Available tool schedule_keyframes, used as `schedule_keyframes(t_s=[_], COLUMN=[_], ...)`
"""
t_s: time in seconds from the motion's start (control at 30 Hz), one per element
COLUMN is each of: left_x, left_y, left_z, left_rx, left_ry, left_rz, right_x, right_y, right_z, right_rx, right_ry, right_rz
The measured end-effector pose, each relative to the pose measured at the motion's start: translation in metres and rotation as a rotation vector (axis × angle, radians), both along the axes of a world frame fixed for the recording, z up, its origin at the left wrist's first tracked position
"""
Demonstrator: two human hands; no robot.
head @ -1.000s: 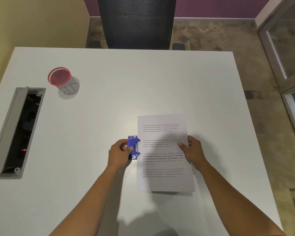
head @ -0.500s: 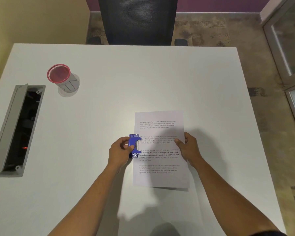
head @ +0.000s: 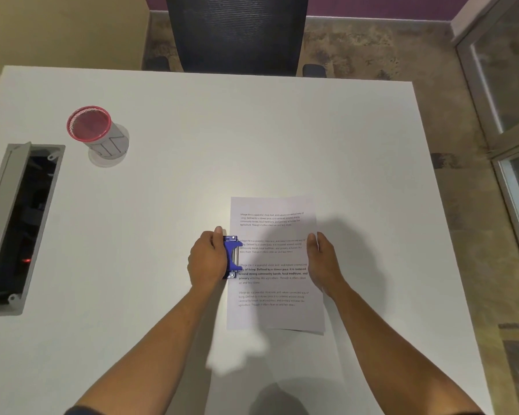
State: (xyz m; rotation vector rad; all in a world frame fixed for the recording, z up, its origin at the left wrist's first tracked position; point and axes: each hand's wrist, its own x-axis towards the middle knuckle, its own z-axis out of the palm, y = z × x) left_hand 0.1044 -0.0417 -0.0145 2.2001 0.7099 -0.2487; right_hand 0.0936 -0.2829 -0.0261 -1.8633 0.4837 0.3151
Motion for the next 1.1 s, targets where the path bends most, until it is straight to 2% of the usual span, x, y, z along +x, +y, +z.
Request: schedule_keyframes(t_s=[0.17, 0.43, 0.77, 1.1], left_x=[0.009, 0.013, 0.011, 0.012], left_y=[-0.005, -0.002, 0.001, -0.001], left_z=[-0.011, -0.023, -0.035, -0.027], left_rx=[0.196, 0.486, 0.527, 0.479], left_ry=[-0.008, -0.166, -0.151, -0.095], left_rz=[-0.072, -0.254, -0.23, -0.217], right_x=[-0.001, -0.002, -0.002, -0.002], right_y=[0.001, 0.003, 0.001, -0.004], right_z=[-0.002, -0.005, -0.01, 0.002], right_rx=[-0.01, -0.049, -0.065, 0.061], right_ry=[0.004, -0.004, 0.017, 0.107], right_rz=[-0.019, -0.03, -0.023, 0.008])
